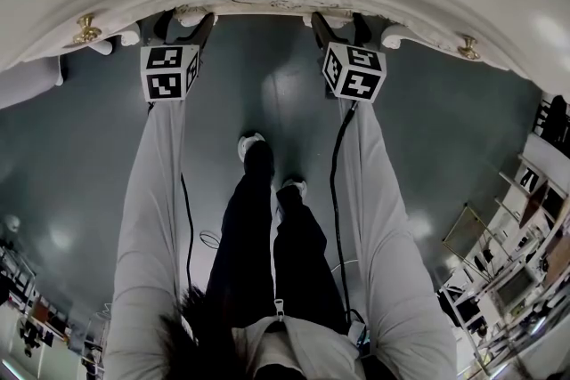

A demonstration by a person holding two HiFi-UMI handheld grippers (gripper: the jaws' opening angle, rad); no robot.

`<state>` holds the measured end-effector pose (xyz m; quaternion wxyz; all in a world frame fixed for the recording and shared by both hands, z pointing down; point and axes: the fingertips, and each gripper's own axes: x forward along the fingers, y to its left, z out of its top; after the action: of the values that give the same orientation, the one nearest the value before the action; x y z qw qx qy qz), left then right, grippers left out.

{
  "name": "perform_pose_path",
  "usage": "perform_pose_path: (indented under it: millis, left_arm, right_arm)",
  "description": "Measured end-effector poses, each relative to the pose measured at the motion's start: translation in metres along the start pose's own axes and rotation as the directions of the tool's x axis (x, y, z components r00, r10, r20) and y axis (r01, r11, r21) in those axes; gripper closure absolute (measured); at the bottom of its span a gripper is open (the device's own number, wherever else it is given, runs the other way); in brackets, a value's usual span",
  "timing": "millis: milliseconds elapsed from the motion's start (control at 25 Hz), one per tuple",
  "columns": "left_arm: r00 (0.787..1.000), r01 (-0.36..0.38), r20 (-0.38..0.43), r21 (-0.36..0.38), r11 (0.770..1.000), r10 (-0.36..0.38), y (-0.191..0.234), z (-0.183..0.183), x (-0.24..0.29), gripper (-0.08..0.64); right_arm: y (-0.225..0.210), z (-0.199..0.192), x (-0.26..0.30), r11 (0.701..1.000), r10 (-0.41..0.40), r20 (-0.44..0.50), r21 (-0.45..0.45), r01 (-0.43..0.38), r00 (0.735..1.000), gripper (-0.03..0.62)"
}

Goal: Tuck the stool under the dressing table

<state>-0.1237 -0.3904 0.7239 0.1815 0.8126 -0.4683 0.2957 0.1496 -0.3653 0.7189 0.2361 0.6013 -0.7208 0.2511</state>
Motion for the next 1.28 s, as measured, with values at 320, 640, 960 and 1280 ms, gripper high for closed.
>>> perform_pose_path:
  millis: [320,640,960,1280]
  left_arm:
    - [1.0,-0.011,0.029,0.024,1.0,0.011,-0.009,0.001,-0.012,0.224]
    - [0.998,-0.003,0.059,0.05,0.999,0.0,-0.02,0.007,-0.039,0.375]
    - [0.993,-0.018,0.116,0.027,0.999,0.015,-0.035,0.022,-0.081,0.555]
    - [0.989,0.008,0.149,0.022,1.0,-0.012,-0.059,0.03,-0.132,0.557]
  right_arm:
    - [0.003,-0.003,-0.012,0.999,0.011,0.026,0.043,-0.012,1.0,0.249]
    - [0.019,-0.001,-0.044,0.999,0.049,0.039,0.012,-0.05,0.998,0.465]
    - [0.025,0.002,-0.086,0.999,0.028,0.041,0.029,-0.029,0.999,0.592]
    - [0.036,0.014,-0.14,0.999,0.032,0.074,0.002,-0.032,0.997,0.592]
